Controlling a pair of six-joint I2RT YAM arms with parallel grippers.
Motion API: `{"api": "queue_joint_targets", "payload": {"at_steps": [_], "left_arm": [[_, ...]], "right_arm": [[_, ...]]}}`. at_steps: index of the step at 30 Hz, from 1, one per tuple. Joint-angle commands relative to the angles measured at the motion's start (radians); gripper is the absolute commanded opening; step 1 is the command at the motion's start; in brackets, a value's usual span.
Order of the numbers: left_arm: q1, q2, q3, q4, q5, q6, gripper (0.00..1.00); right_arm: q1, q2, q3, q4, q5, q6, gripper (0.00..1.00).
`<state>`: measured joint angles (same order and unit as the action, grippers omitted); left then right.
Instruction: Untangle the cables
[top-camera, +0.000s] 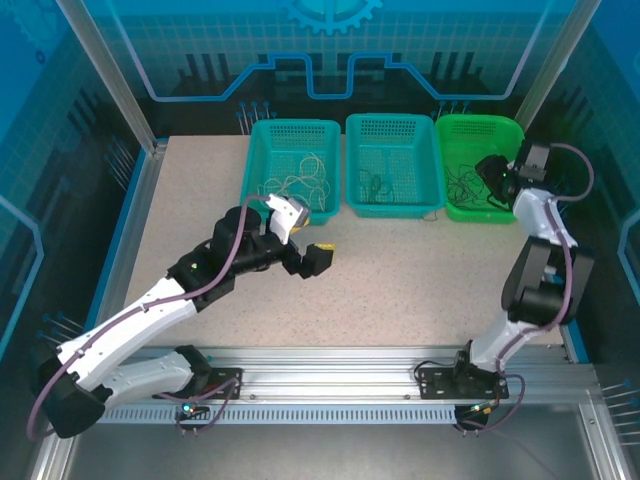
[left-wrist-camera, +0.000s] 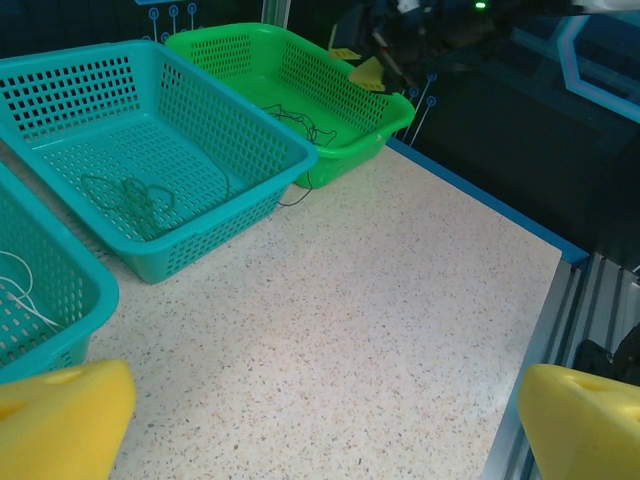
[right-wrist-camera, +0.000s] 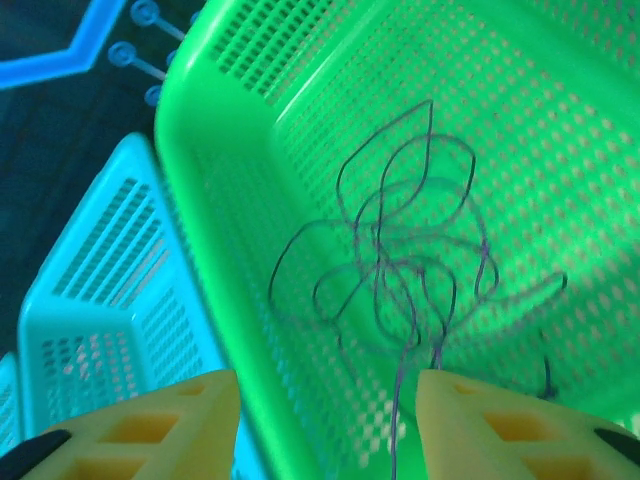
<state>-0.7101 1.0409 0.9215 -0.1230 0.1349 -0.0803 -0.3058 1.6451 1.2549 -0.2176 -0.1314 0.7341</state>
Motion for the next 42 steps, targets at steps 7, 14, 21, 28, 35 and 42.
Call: {"api": "queue_joint_targets", "payload": {"at_steps": [7, 14, 21, 28, 35, 42], "left_arm": [[-0.01, 0.068, 0.026, 0.053, 0.021, 0.004, 0.99], [-0.012, 0.096, 0.041, 0.069, 0.035, 0.002, 0.99], [-0.015, 0.072, 0.019, 0.072, 0.027, -0.012, 0.99], [-0.015, 0.037, 0.008, 0.058, 0.021, 0.0, 0.99], [-0.015, 0.019, 0.004, 0.055, 0.02, 0.008, 0.99], [-0.015, 0.007, -0.007, 0.056, 0.02, 0.005, 0.99]], "right_arm": [[0.238, -0.423, -0.503, 0.075, 0.172, -0.105, 0.49], [0.323, -0.269, -0.536, 0.189, 0.271, -0.236, 0.46], [0.326, -0.118, -0.493, 0.392, 0.291, -0.154, 0.46], [0.341, 0.022, -0.488, 0.534, 0.291, -0.081, 0.44], [0.341, 0.071, -0.451, 0.56, 0.315, -0.077, 0.35], [0.345, 0.092, -0.436, 0.556, 0.356, -0.045, 0.12]]}}
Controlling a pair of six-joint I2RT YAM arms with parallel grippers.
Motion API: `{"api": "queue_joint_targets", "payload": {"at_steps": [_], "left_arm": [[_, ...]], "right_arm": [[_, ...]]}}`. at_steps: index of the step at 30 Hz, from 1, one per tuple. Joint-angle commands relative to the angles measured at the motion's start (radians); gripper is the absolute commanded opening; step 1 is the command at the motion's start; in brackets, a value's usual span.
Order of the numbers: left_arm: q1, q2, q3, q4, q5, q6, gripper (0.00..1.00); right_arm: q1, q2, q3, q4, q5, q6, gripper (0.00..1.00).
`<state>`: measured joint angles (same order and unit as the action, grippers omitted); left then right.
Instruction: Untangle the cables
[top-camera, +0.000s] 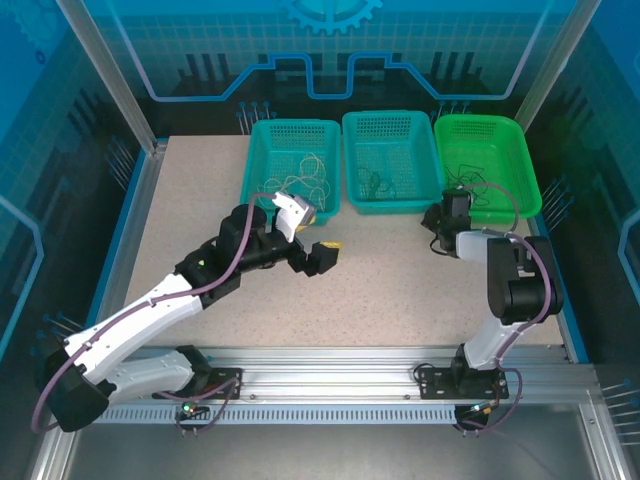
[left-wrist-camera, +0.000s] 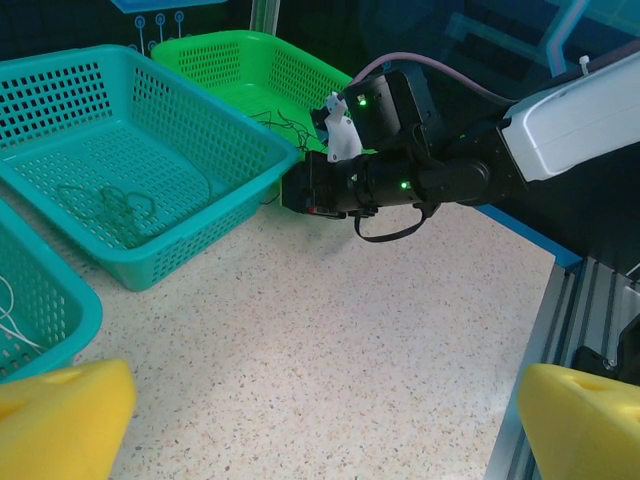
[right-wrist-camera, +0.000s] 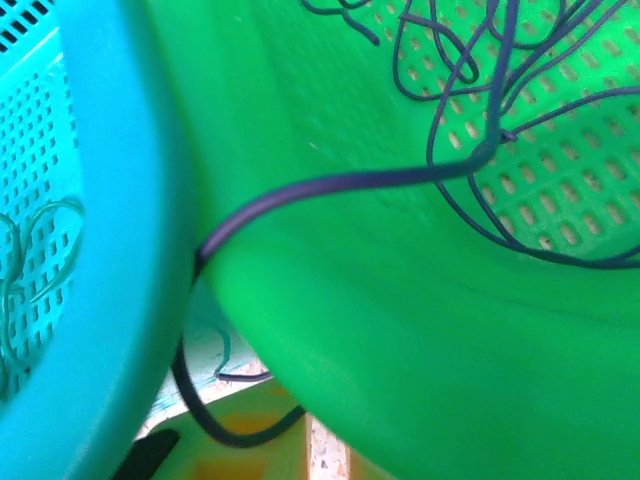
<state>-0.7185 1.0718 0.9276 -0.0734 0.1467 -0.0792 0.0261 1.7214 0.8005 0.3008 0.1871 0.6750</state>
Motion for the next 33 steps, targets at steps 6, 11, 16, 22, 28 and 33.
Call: {"api": "queue_joint_targets", "payload": {"at_steps": [6, 11, 16, 22, 28, 33], "left_arm": [[-0.008, -0.035, -0.02, 0.002, 0.001, 0.004, 0.99], [-0.007, -0.035, -0.028, 0.011, 0.0, 0.002, 0.99], [-0.008, -0.024, -0.026, 0.022, 0.006, 0.001, 0.99], [-0.008, -0.007, -0.022, 0.036, 0.014, -0.004, 0.99], [-0.008, -0.009, -0.018, 0.017, 0.01, -0.016, 0.99], [-0.008, -0.01, -0.021, 0.011, 0.011, 0.001, 0.99]], "right_arm": [[0.013, -0.054, -0.034, 0.047, 0.056, 0.011, 0.0], [0.012, -0.205, -0.11, 0.018, 0.071, -0.004, 0.0], [0.005, -0.367, -0.135, -0.074, 0.088, -0.021, 0.0], [-0.056, -0.364, 0.066, -0.297, -0.061, -0.145, 0.0], [-0.153, -0.183, 0.401, -0.727, -0.169, -0.158, 0.21], [-0.202, 0.002, 0.608, -0.914, -0.154, -0.191, 0.32]]}}
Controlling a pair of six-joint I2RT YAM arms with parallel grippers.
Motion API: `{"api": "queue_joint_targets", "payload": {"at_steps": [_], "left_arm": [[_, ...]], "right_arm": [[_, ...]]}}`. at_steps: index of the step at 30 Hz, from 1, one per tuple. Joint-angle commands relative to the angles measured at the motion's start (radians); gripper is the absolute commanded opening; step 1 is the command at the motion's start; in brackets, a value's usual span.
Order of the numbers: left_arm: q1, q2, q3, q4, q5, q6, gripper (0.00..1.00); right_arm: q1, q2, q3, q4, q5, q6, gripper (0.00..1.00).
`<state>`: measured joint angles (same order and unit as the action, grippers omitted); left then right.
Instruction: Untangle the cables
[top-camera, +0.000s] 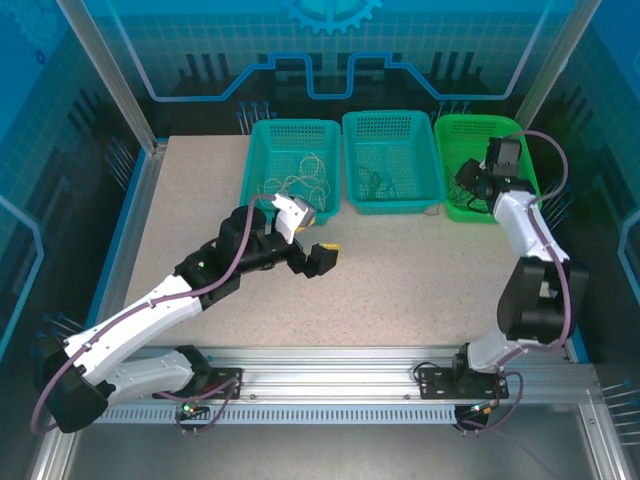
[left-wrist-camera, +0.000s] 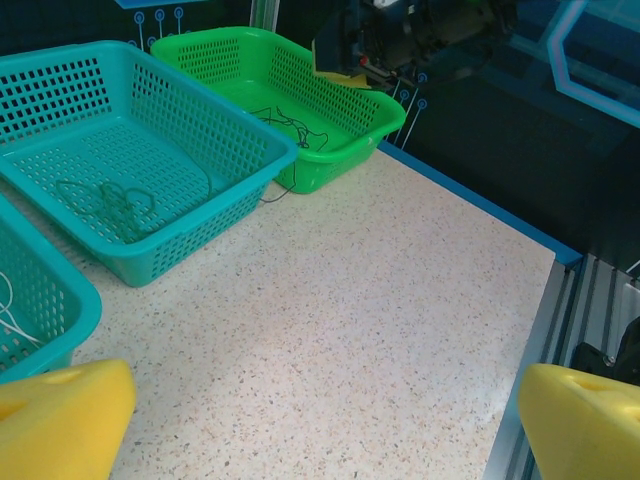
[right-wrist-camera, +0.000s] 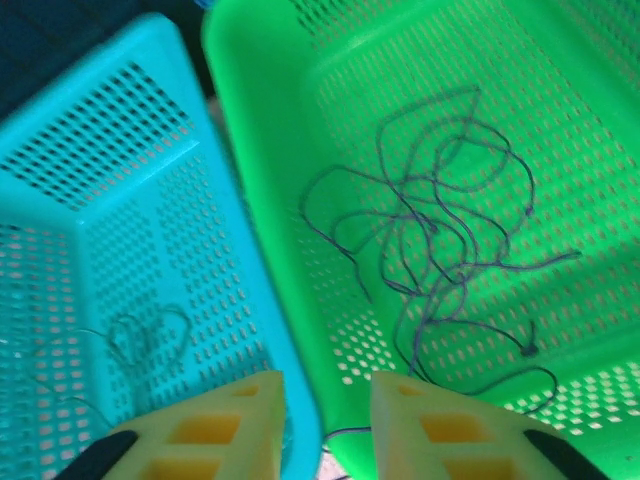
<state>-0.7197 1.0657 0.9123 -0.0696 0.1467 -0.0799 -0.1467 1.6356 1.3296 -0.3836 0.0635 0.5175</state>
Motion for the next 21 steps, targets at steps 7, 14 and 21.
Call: {"api": "queue_joint_targets", "payload": {"at_steps": [7, 14, 21], "left_arm": [[-0.007, -0.003, -0.009, 0.013, 0.003, 0.002, 0.99], [-0.006, 0.016, 0.001, 0.017, 0.01, 0.0, 0.99], [-0.007, 0.009, -0.004, 0.012, 0.002, 0.0, 0.99]], "right_arm": [[-0.037, 0.278, 0.294, -0.401, -0.128, -0.036, 0.38], [-0.039, 0.406, 0.423, -0.491, -0.203, 0.022, 0.4], [-0.039, 0.464, 0.5, -0.598, -0.048, 0.036, 0.41]]}}
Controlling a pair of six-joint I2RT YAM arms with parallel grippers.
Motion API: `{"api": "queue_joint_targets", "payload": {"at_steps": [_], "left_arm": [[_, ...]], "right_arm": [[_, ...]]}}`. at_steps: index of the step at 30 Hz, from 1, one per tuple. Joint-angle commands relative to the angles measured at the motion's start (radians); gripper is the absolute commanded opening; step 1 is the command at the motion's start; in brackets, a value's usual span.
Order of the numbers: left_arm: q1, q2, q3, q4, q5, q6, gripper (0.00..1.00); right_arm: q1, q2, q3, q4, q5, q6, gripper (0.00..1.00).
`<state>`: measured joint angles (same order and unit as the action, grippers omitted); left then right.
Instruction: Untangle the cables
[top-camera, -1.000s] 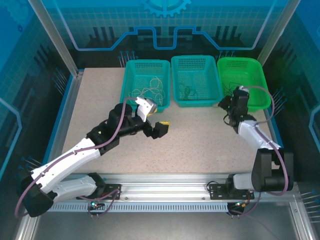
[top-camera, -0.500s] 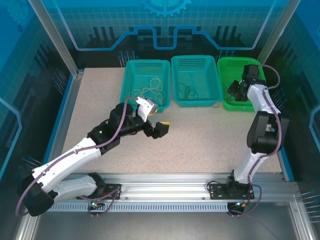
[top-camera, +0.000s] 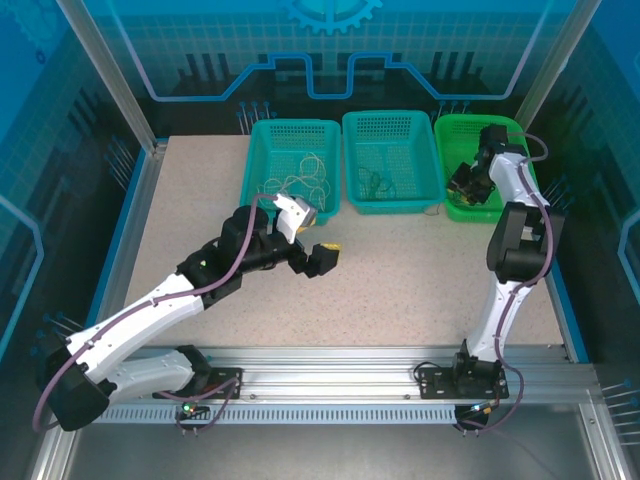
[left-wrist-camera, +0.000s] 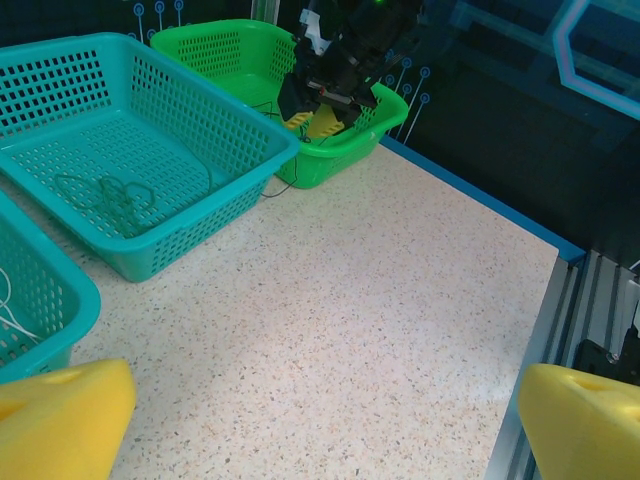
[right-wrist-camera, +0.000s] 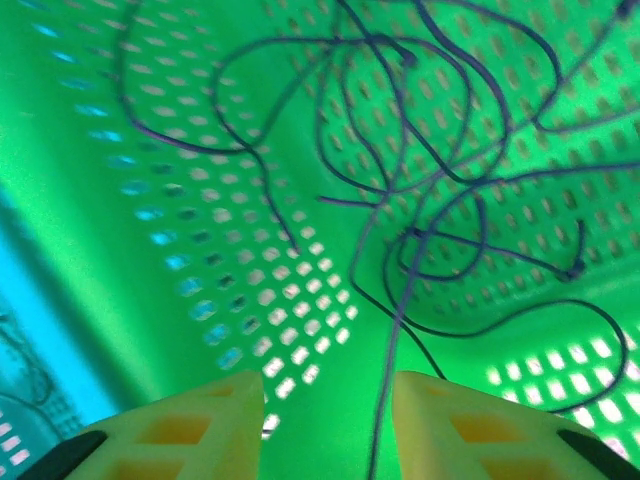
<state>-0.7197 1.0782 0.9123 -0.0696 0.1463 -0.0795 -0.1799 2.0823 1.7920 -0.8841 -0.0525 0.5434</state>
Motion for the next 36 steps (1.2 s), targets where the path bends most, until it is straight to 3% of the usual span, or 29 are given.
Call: {"api": "queue_joint_targets", "payload": {"at_steps": [1, 8, 15, 17, 19, 20, 28, 31, 36], "left_arm": [[-0.007, -0.004, -0.006, 0.015, 0.003, -0.001, 0.99], [-0.007, 0.002, -0.013, 0.028, 0.006, -0.003, 0.99], [-0.006, -0.015, -0.017, 0.019, -0.008, 0.003, 0.99], [-0.007, -0.015, -0.019, 0.021, -0.01, 0.003, 0.99], [-0.007, -0.016, -0.019, 0.017, -0.01, 0.003, 0.99], [-0.007, -0.015, -0.019, 0.016, -0.011, 0.005, 0.99], [-0.006, -0.015, -0.017, 0.015, -0.018, 0.015, 0.99], [-0.007, -0.015, -0.013, 0.008, -0.019, 0.015, 0.99], [-0.007, -0.01, -0.017, 0.018, -0.027, 0.007, 0.99]], "right_arm": [[-0.005, 0.016, 0.035, -0.094, 0.089, -0.004, 0.41], [0.001, 0.086, 0.096, -0.095, 0.071, -0.051, 0.45], [0.005, 0.126, 0.142, -0.083, 0.051, -0.024, 0.38], [0.003, 0.126, 0.155, -0.084, 0.048, -0.017, 0.26], [-0.007, 0.098, 0.132, -0.057, 0.041, 0.006, 0.03], [-0.015, 0.074, 0.112, -0.035, 0.032, 0.02, 0.0], [-0.137, -0.178, -0.101, 0.276, -0.073, 0.259, 0.0], [-0.226, -0.193, -0.16, 0.4, -0.148, 0.418, 0.0], [-0.261, -0.143, -0.125, 0.466, -0.07, 0.445, 0.0]]}}
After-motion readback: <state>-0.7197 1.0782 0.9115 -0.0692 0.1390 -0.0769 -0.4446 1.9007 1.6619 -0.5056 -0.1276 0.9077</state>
